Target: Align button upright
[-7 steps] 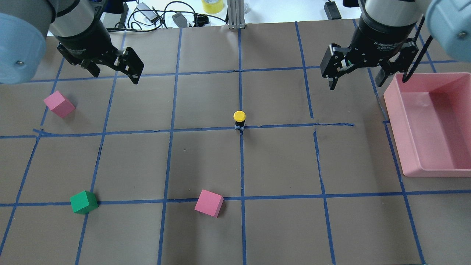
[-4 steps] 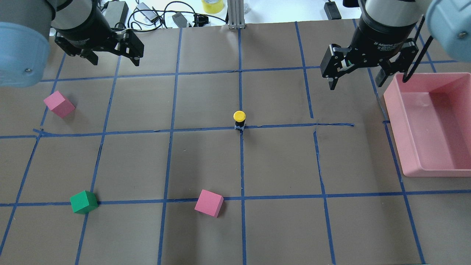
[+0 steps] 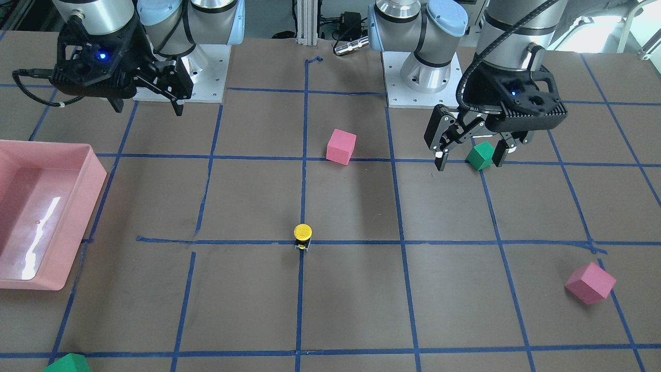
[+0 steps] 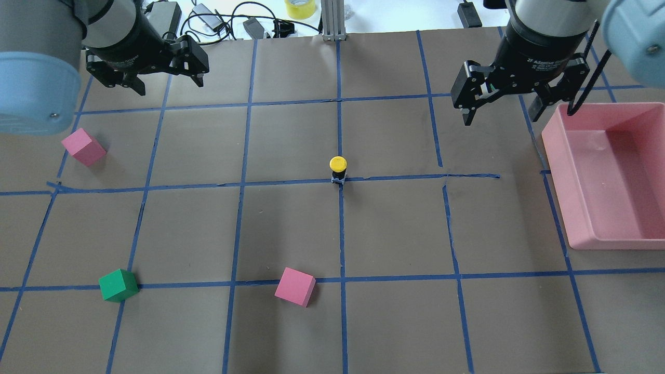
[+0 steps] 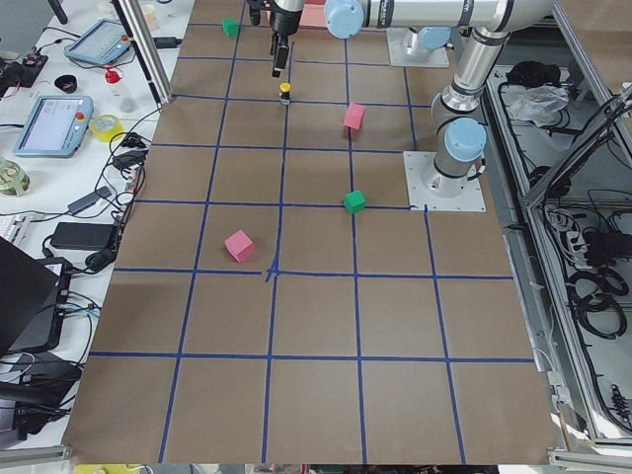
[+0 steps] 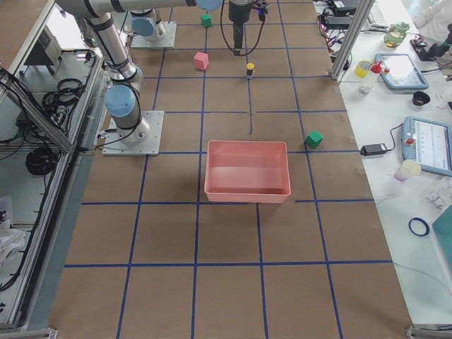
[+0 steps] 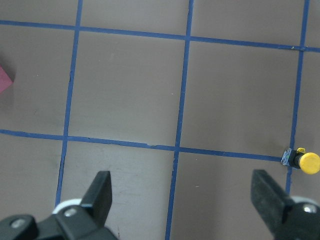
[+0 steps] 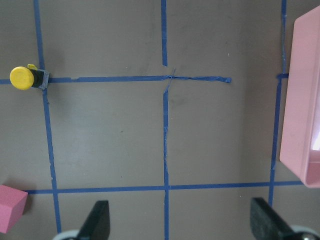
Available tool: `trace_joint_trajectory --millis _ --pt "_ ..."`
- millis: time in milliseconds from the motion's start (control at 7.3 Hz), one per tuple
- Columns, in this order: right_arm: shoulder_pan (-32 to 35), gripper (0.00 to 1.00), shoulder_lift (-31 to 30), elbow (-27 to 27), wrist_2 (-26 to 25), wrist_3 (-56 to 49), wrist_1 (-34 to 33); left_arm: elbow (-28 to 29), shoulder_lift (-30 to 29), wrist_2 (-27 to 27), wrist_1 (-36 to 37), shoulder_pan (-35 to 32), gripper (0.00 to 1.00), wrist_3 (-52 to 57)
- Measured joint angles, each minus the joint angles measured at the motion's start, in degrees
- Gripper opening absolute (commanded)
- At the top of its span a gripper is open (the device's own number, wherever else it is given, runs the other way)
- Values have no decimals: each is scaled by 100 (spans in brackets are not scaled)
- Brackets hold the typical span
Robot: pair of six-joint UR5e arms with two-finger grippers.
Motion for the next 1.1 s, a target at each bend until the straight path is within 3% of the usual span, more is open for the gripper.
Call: trace_joint_trajectory --millis 411,1095 --pt "8 100 5 86 355 0 -594 -13 39 16 -73 -7 100 0" --pt "1 100 5 111 356 -3 -597 8 86 15 -86 -4 100 8"
